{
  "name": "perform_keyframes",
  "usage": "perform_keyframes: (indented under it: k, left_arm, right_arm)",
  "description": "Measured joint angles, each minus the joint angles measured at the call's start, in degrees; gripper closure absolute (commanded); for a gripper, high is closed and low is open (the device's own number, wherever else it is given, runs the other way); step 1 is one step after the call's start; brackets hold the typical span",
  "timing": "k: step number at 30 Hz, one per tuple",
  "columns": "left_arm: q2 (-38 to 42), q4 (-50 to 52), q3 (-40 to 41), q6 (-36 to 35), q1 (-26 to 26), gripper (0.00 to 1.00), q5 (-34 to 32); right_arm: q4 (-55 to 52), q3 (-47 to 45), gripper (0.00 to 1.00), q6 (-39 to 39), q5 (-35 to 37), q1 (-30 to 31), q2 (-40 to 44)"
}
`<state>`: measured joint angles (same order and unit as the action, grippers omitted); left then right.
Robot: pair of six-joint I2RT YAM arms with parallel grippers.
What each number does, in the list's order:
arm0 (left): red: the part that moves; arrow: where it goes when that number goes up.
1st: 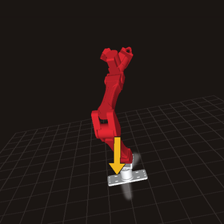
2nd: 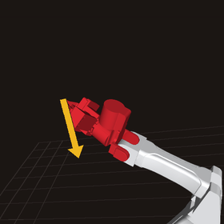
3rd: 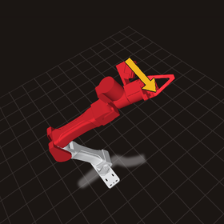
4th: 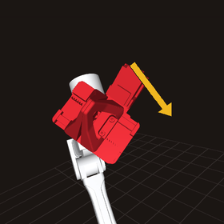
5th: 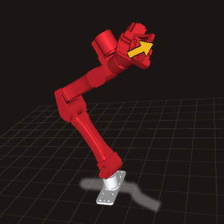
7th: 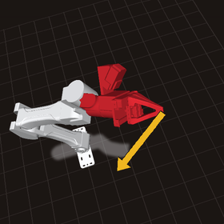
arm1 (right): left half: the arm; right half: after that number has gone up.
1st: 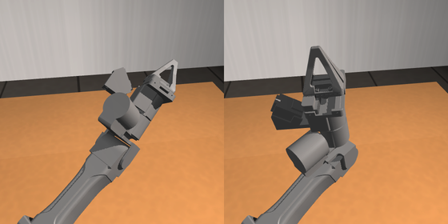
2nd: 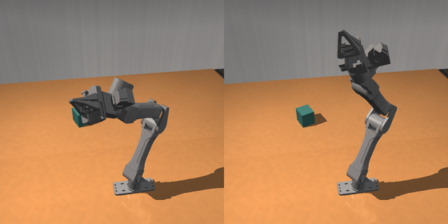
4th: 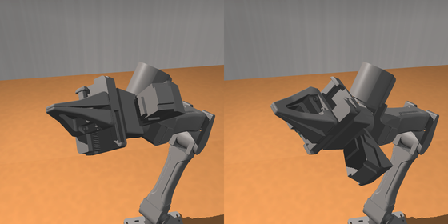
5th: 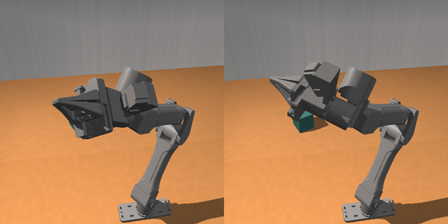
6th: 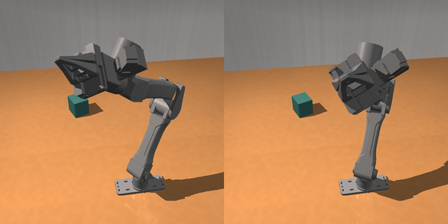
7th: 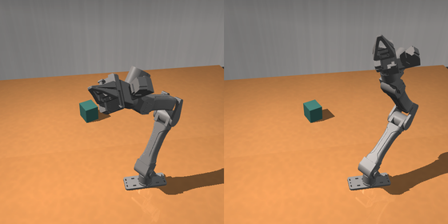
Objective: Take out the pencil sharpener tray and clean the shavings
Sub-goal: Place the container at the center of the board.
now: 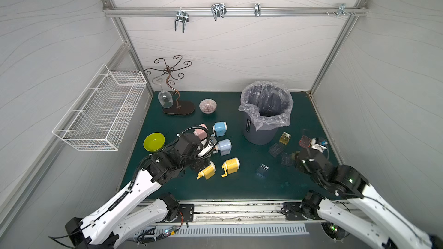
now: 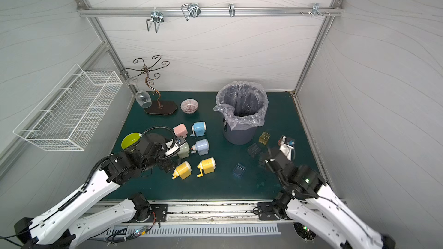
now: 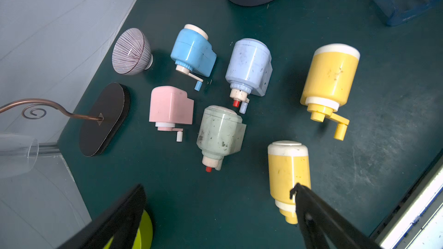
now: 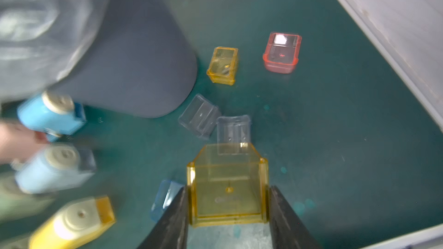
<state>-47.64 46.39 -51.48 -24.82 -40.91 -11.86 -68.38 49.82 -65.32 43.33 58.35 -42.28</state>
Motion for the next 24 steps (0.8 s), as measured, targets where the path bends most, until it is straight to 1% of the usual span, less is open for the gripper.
perform_keyframes:
  k: [1,3,4,7,9,12,19,24]
  left_arm:
    - [0.3,0.0,0.0,0.3,0.0,0.00,-0.1]
    - [0.9,0.2,0.1,0.8,0.0,0.00,-0.3]
    - [1.4,0.2,0.2,1.0,0.0,0.00,-0.4]
    - [3.5,0.9,0.2,1.2,0.0,0.00,-1.2]
    - [5.4,1.4,0.2,1.1,0.0,0.00,-1.8]
    - [8.5,2.3,0.5,0.8,0.0,0.00,-3.3]
    - [15.5,2.5,2.7,0.3,0.0,0.00,-6.4]
    - [17.1,1.3,3.7,0.4,0.0,0.00,-6.6]
  right_arm:
    - [-4.2,2.8,1.00,-8.0,3.7,6.6,-6.5]
    - [-11.3,8.5,1.00,-23.5,8.5,14.7,-19.7]
    - [-13.6,10.7,1.00,-29.4,10.2,17.8,-26.1]
    - [-15.9,12.3,1.00,-41.1,10.1,25.2,-40.2]
    - [-17.7,12.4,1.00,-45.4,8.4,28.6,-45.2]
    - [-19.3,11.6,1.00,-49.2,5.2,31.6,-47.7]
    - [-22.4,8.7,1.00,-52.6,1.6,31.8,-49.1]
    - [-19.0,0.7,1.00,-53.4,0.9,30.6,-48.5]
